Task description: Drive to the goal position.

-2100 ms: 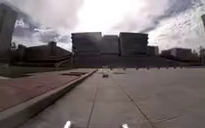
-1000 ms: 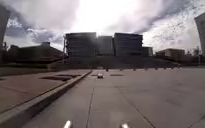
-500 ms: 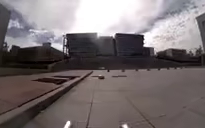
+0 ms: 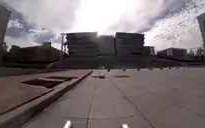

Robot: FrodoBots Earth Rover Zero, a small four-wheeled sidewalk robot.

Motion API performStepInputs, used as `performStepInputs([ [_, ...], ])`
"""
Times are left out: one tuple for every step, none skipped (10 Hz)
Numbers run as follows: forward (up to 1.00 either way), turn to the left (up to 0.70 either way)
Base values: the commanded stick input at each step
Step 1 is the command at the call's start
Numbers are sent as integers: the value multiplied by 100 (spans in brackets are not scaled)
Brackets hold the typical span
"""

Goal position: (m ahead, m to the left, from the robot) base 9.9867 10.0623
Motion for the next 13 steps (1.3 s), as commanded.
performStepInputs([
  [100, 0],
  [100, 0],
  [100, 0],
  [100, 0],
  [100, 0],
  [100, 0],
  [100, 0],
  [100, 0],
  [100, -7],
  [100, -21],
  [100, -35],
  [100, -16],
  [100, 0],
])
